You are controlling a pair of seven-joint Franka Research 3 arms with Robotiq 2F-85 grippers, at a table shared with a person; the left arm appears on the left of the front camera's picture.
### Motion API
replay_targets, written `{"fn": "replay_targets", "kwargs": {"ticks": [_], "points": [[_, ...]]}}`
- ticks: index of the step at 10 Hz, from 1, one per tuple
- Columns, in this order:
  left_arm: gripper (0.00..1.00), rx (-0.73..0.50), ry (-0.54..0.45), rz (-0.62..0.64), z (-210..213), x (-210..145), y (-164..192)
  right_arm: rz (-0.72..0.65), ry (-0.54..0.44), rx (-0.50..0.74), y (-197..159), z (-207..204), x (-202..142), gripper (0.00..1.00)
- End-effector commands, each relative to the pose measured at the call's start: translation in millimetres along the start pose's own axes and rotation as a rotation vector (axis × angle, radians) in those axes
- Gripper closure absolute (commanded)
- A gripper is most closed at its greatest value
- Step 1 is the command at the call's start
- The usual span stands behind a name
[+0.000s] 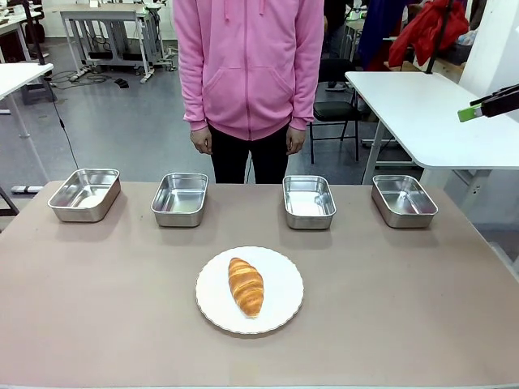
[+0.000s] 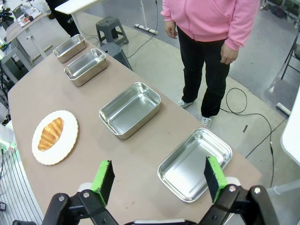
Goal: Place the bread in the container.
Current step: Place the Butter Roll into the Airtight Container indicated by the human.
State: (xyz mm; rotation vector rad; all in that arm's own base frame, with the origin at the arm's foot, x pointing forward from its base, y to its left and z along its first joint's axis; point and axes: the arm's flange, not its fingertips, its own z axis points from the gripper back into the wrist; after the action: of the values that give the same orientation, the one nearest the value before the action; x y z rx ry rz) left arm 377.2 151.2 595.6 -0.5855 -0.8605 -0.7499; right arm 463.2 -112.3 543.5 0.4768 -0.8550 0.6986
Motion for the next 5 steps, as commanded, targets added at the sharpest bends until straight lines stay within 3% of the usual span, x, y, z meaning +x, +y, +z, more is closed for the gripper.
{"fn": "replay_targets", "kwargs": {"ticks": [1, 5], "points": [[0.00, 0.001, -0.004, -0.004, 0.0, 1.4, -0.7, 0.002, -0.002, 0.002, 1.0, -0.8, 0.3, 0.00], [0.00, 0.001, -0.004, -0.004, 0.0, 1.4, -0.7, 0.002, -0.002, 0.002, 1.0, -0.8, 0.3, 0.00]]}}
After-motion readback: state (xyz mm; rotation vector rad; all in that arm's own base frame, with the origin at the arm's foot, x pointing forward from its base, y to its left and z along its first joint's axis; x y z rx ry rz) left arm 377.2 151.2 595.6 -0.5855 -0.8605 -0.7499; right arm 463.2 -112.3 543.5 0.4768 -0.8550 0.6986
